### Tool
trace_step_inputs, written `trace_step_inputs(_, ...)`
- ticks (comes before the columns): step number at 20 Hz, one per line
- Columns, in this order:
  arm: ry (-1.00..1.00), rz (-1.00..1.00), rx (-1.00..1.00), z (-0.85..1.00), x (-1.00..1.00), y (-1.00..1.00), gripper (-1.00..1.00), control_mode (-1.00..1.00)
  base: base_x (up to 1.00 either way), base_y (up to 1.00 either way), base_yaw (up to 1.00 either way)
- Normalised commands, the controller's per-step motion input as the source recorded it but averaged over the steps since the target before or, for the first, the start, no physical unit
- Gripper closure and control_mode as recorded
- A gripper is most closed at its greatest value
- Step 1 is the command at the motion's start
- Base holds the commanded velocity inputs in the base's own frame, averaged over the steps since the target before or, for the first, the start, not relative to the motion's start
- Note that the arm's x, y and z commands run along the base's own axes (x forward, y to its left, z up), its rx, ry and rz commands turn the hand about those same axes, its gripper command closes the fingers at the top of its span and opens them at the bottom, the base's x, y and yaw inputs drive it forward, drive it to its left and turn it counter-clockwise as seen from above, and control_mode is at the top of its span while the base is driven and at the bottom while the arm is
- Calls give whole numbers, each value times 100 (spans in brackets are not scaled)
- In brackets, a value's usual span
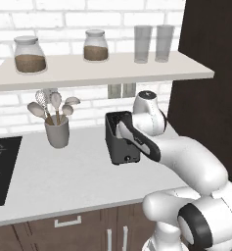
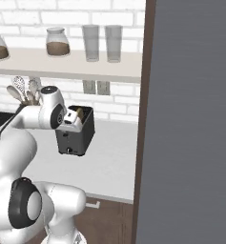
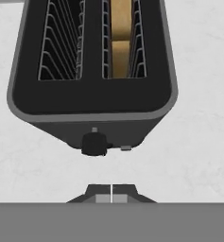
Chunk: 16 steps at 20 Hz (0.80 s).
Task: Start the toaster. Once the lever pops up, take the bread to the plate on the dining counter.
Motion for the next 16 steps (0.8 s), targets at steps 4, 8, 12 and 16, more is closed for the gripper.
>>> trace_step_inputs(4, 1, -5, 0, -9, 29, 7, 100, -100, 0, 0, 0)
trace_step_inputs(8, 2, -6, 0, -8, 29, 9, 100, -100, 0, 0, 0)
trace_step_inputs(12, 1, -3, 0, -13, 24, 3, 100, -100, 0, 0, 0)
trace_step_inputs(16, 0, 0, 0, -17, 2, 0, 100, -100, 0, 0, 0)
